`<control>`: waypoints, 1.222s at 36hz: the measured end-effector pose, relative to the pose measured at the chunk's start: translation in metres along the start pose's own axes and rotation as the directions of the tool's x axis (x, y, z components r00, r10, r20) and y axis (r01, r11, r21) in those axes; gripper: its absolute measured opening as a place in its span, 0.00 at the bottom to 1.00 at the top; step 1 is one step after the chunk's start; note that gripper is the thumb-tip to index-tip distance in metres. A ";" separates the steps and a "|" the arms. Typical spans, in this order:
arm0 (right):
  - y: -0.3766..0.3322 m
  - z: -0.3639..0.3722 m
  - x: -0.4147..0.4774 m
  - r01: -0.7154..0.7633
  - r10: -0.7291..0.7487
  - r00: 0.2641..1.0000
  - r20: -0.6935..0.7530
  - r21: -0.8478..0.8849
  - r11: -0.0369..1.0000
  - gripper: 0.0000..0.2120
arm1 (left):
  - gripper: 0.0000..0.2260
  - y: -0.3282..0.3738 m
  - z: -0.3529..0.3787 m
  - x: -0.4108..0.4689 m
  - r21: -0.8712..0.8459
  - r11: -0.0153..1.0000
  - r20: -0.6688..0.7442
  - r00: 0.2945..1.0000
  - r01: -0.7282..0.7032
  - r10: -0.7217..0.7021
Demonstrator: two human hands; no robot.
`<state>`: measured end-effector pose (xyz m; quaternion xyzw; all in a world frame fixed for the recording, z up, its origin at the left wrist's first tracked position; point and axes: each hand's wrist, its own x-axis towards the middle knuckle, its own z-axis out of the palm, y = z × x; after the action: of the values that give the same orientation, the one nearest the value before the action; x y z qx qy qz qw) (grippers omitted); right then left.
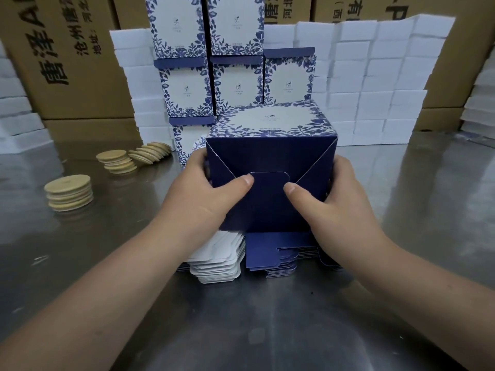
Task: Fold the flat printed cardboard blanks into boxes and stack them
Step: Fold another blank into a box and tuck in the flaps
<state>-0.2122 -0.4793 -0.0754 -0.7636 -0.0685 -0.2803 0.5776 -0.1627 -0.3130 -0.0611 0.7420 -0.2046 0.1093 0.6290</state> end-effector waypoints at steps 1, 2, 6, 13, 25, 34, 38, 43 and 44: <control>-0.001 0.001 0.000 0.000 0.000 1.000 -0.003 0.022 1.000 0.16 | 0.23 0.000 0.001 0.000 -0.011 1.000 -0.012 1.000 0.008 -0.008; -0.002 0.001 0.000 0.003 -0.003 1.000 -0.012 0.041 0.999 0.15 | 0.25 0.001 0.002 0.000 -0.017 1.000 -0.020 1.000 0.011 -0.011; -0.002 0.003 -0.001 -0.003 0.006 0.999 -0.049 0.073 0.997 0.16 | 0.24 -0.001 0.005 0.001 -0.028 0.999 -0.040 0.999 0.021 -0.022; 0.002 0.008 0.001 -0.023 0.029 0.995 -0.093 0.064 0.998 0.16 | 0.19 -0.009 0.009 0.002 0.037 0.998 -0.098 0.994 0.054 -0.050; 0.005 0.009 0.001 -0.009 0.009 0.992 -0.129 0.005 1.000 0.15 | 0.26 -0.012 0.009 0.001 0.091 0.994 -0.130 0.991 0.054 -0.042; 0.007 0.009 0.002 -0.005 0.001 0.991 -0.134 -0.026 1.000 0.16 | 0.22 -0.010 0.010 0.000 0.117 0.992 -0.158 0.987 0.043 -0.024; 0.007 0.010 0.002 -0.002 -0.003 0.991 -0.135 -0.035 0.999 0.16 | 0.23 -0.010 0.010 0.000 0.122 0.991 -0.171 0.985 0.048 -0.027; 0.008 0.010 0.001 0.013 -0.018 0.990 -0.138 -0.034 0.999 0.16 | 0.25 -0.010 0.013 0.000 0.141 0.989 -0.197 0.980 0.054 -0.025; 0.008 0.010 0.001 0.015 -0.021 0.990 -0.137 -0.038 0.999 0.16 | 0.25 -0.010 0.013 0.000 0.147 0.988 -0.201 0.979 0.053 -0.023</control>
<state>-0.2048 -0.4731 -0.0830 -0.7524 -0.0304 -0.3385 0.5643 -0.1593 -0.3247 -0.0724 0.7767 -0.1178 0.1860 0.5901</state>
